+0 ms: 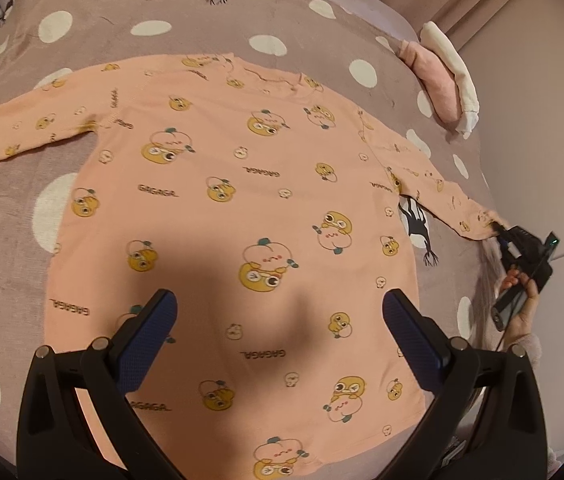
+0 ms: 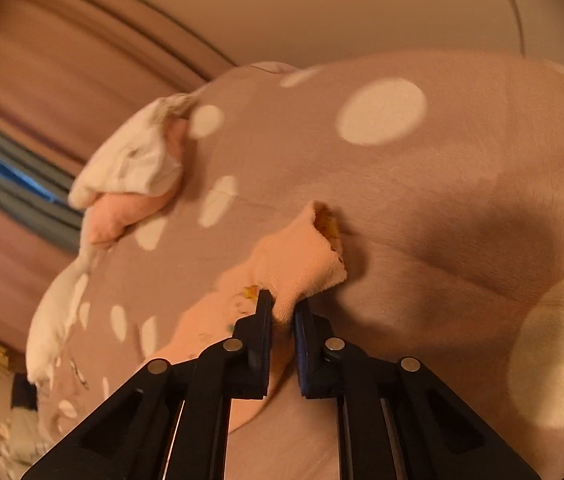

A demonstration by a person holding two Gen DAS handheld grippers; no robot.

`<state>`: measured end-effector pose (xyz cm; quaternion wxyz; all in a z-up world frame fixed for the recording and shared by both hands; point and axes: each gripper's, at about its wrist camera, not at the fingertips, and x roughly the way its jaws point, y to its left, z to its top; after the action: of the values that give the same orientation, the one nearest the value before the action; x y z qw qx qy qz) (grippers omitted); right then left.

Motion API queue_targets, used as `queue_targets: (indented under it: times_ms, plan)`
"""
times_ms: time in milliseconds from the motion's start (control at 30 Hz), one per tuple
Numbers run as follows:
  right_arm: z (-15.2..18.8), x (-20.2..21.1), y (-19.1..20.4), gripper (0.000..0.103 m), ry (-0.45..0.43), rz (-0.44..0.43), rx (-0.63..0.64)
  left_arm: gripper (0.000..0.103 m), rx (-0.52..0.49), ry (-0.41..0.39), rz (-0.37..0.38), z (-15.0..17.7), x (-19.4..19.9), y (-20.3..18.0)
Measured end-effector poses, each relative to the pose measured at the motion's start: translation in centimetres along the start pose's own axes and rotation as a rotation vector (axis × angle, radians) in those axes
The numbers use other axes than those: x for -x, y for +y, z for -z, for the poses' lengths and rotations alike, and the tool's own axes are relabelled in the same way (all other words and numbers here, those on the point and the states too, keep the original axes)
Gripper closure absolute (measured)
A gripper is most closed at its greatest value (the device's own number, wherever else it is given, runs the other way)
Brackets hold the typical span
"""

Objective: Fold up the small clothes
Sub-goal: 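Lift the sleeve and fold it across the shirt body with the right gripper, then release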

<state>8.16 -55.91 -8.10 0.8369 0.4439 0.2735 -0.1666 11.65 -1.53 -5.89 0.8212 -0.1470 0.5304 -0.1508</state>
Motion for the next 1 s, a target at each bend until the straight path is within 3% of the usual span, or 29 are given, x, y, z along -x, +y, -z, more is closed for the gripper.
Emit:
queue_targets:
  times_ms: [267, 500, 733, 1000]
  plan:
    - [0.7, 2.9, 12.3, 0.092, -0.002, -0.065, 0.302, 0.0, 0.023, -0.02, -0.011, 0.9, 1.7, 2.6]
    - [5.8, 3.0, 24.9, 0.092, 0.034, -0.167, 0.533, 0.0, 0.065, -0.072, -0.008, 1.2, 4.3, 6.0]
    - [16.1, 0.5, 34.6, 0.092, 0.093, -0.191, 0.833, 0.0, 0.141, -0.104, -0.017, 1.1, 5.9, 10.3]
    - [30.8, -4.0, 39.1, 0.092, 0.162, -0.133, 1.185, 0.0, 0.227, -0.133, -0.042, 0.9, 7.2, 14.7]
